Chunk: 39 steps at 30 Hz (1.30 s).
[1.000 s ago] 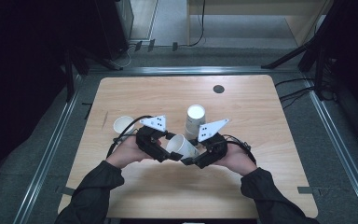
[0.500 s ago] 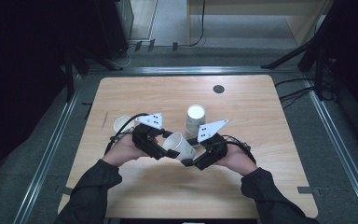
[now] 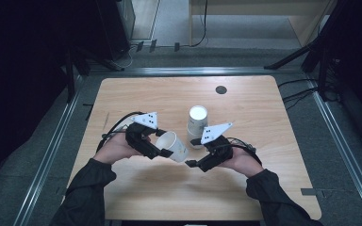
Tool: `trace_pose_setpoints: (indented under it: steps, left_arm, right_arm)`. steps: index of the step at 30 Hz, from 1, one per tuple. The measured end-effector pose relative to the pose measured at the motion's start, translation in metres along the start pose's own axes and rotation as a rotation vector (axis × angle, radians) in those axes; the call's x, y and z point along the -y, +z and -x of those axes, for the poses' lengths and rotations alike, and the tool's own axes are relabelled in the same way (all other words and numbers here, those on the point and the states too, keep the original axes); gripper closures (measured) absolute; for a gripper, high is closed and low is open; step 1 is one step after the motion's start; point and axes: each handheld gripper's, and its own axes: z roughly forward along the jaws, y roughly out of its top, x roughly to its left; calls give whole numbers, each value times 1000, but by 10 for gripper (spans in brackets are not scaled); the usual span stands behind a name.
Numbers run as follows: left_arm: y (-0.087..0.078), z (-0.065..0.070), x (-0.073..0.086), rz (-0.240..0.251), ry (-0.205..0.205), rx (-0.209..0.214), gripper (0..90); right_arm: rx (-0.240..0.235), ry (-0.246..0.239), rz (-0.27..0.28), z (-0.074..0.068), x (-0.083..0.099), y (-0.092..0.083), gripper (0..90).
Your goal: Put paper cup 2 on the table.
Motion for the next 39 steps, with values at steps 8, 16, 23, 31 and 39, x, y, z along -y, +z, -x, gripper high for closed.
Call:
trace_pose_setpoints:
  steps: [8,16,23,31,39]
  left_arm:
    - [-3,-1,3,-53,11,-10,260]
    - [-8,-4,10,-104,14,-33,260]
    - [-13,-6,15,-108,9,-50,260]
    - [-23,-10,25,-111,2,-78,260]
    - [-35,-12,37,-129,-4,-104,260]
  right_arm:
    - [23,9,-15,1,2,-4,205]
    - [38,22,-27,4,7,-13,205]
    - [90,16,-20,6,11,-24,206]
    - [148,34,-3,10,15,-40,209]
    - [186,59,12,14,20,-56,209]
